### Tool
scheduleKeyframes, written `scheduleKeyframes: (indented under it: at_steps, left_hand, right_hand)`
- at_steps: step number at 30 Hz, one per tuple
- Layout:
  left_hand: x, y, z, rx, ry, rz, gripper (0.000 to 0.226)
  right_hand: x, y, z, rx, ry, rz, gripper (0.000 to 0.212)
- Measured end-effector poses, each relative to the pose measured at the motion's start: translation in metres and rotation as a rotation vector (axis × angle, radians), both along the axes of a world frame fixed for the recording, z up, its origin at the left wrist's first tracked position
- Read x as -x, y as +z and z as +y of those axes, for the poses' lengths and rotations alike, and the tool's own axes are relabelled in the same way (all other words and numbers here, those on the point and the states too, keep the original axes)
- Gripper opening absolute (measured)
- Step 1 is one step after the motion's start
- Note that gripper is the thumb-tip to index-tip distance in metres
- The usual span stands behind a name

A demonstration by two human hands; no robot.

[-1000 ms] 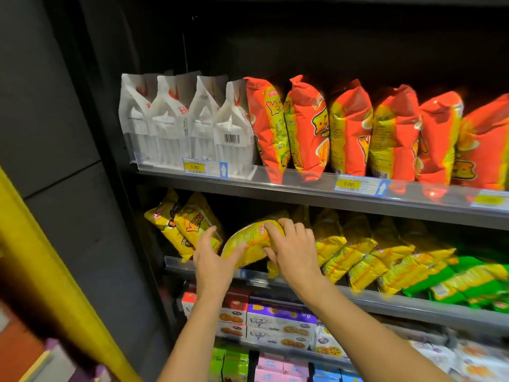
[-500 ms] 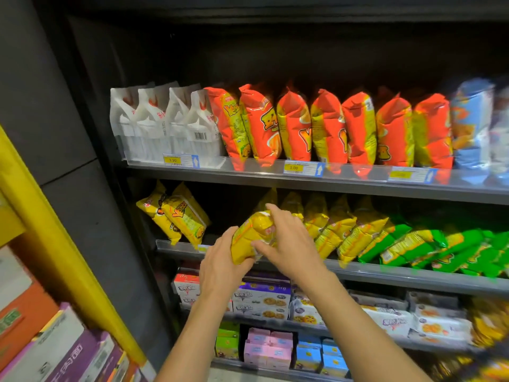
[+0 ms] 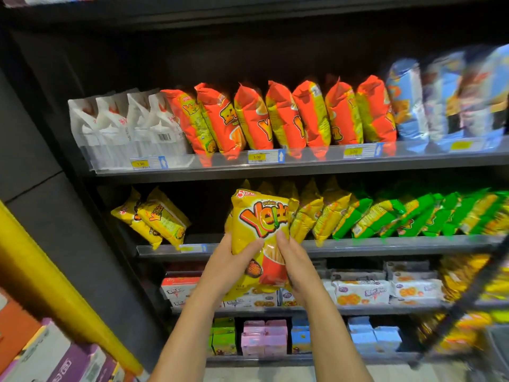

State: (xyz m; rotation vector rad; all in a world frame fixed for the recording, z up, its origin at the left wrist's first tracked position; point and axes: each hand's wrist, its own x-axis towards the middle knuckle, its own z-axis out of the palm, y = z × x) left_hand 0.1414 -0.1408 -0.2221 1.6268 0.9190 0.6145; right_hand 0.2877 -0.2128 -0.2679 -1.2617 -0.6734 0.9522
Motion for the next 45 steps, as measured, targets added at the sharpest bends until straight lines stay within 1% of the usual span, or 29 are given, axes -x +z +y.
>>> scheduleKeyframes:
  at_steps: [2, 4, 6, 7, 10, 12, 14, 16, 17, 18, 19, 20, 21, 22, 23, 25, 27, 29, 30, 31, 33, 36, 38, 40, 43, 45]
  left_hand:
    - [0.000, 0.004, -0.003, 0.039, -0.063, 0.020, 0.049]
    - [0.003, 0.010, -0.003, 0.075, -0.103, 0.028, 0.061]
    - [0.004, 0.014, 0.000, 0.139, -0.077, -0.038, 0.072]
    - [0.005, 0.018, 0.000, 0.181, -0.040, -0.098, 0.072]
    - [0.002, 0.028, 0.002, 0.313, 0.025, -0.221, 0.072]
    - [0.000, 0.032, 0.001, 0.358, 0.043, -0.221, 0.073]
    - [-0.001, 0.036, -0.003, 0.366, 0.022, -0.196, 0.075]
    - [-0.003, 0.038, -0.006, 0.359, -0.006, -0.149, 0.071]
    - [-0.005, 0.038, -0.007, 0.350, -0.018, -0.121, 0.065]
    - [-0.007, 0.042, -0.012, 0.353, -0.030, -0.101, 0.062]
    - [-0.008, 0.043, -0.014, 0.363, -0.036, -0.052, 0.068]
    - [-0.011, 0.036, -0.010, 0.328, -0.032, -0.008, 0.083]
    - [-0.015, 0.029, -0.007, 0.281, -0.007, 0.033, 0.095]
    - [-0.017, 0.026, -0.006, 0.213, 0.030, 0.062, 0.101]
    - [-0.017, 0.024, -0.007, 0.159, 0.077, 0.082, 0.102]
    - [-0.015, 0.028, -0.010, 0.129, 0.148, 0.107, 0.091]
    - [-0.011, 0.027, -0.010, 0.200, 0.165, 0.049, 0.079]
    - [-0.008, 0.031, -0.010, 0.385, 0.137, -0.120, 0.066]
    - [-0.006, 0.033, -0.010, 0.488, 0.117, -0.218, 0.064]
    - [-0.006, 0.033, -0.011, 0.576, 0.093, -0.302, 0.065]
    - [-0.006, 0.030, -0.010, 0.665, 0.050, -0.400, 0.070]
    - [-0.007, 0.024, -0.007, 0.684, 0.038, -0.459, 0.071]
    - [-0.008, 0.021, -0.005, 0.657, 0.043, -0.447, 0.072]
    - [-0.010, 0.020, -0.003, 0.554, 0.094, -0.395, 0.070]
    - [-0.014, 0.019, -0.002, 0.279, 0.131, -0.273, 0.065]
    - [-0.015, 0.019, -0.005, 0.112, 0.103, -0.226, 0.057]
  right_hand:
    - [-0.001, 0.000, -0.008, -0.010, -0.037, 0.133, 0.068]
    - [-0.005, -0.005, -0.016, 0.008, -0.069, 0.319, 0.063]
    - [-0.009, -0.011, -0.024, 0.005, -0.068, 0.511, 0.062]
    - [-0.010, -0.013, -0.027, -0.006, -0.062, 0.581, 0.063]
    - [-0.012, -0.014, -0.030, -0.023, -0.055, 0.644, 0.062]
    - [-0.012, -0.012, -0.029, -0.024, -0.043, 0.618, 0.064]
    - [-0.011, -0.008, -0.026, -0.008, -0.023, 0.538, 0.063]
    - [-0.009, -0.002, -0.023, 0.025, -0.027, 0.402, 0.060]
    - [-0.007, 0.002, -0.021, 0.048, -0.031, 0.317, 0.061]
    - [-0.005, 0.005, -0.019, 0.069, -0.039, 0.226, 0.067]
    - [-0.002, 0.009, -0.017, 0.091, -0.043, 0.145, 0.076]
    - [-0.001, 0.011, -0.015, 0.104, -0.038, 0.085, 0.086]
    - [-0.001, 0.013, -0.014, 0.112, -0.034, 0.036, 0.090]
    - [0.000, 0.017, -0.014, 0.106, -0.021, 0.000, 0.087]
    - [0.001, 0.022, -0.015, 0.100, 0.001, -0.016, 0.081]
    - [-0.002, 0.030, -0.019, 0.096, 0.032, 0.016, 0.071]
    - [-0.010, 0.034, -0.021, 0.069, 0.015, 0.102, 0.069]
    - [-0.015, 0.040, -0.025, 0.009, -0.006, 0.198, 0.071]
    - [-0.016, 0.043, -0.026, -0.024, -0.007, 0.240, 0.074]
    - [-0.016, 0.046, -0.027, -0.055, 0.004, 0.273, 0.078]
    - [-0.016, 0.049, -0.028, -0.099, 0.027, 0.303, 0.081]
    - [-0.015, 0.052, -0.028, -0.117, 0.032, 0.276, 0.085]
    - [-0.016, 0.053, -0.029, -0.108, 0.032, 0.240, 0.085]
    - [-0.018, 0.052, -0.030, -0.084, 0.031, 0.174, 0.083]
    - [-0.016, 0.054, -0.033, -0.047, 0.069, 0.024, 0.074]
    - [-0.013, 0.054, -0.035, -0.066, 0.099, -0.037, 0.061]
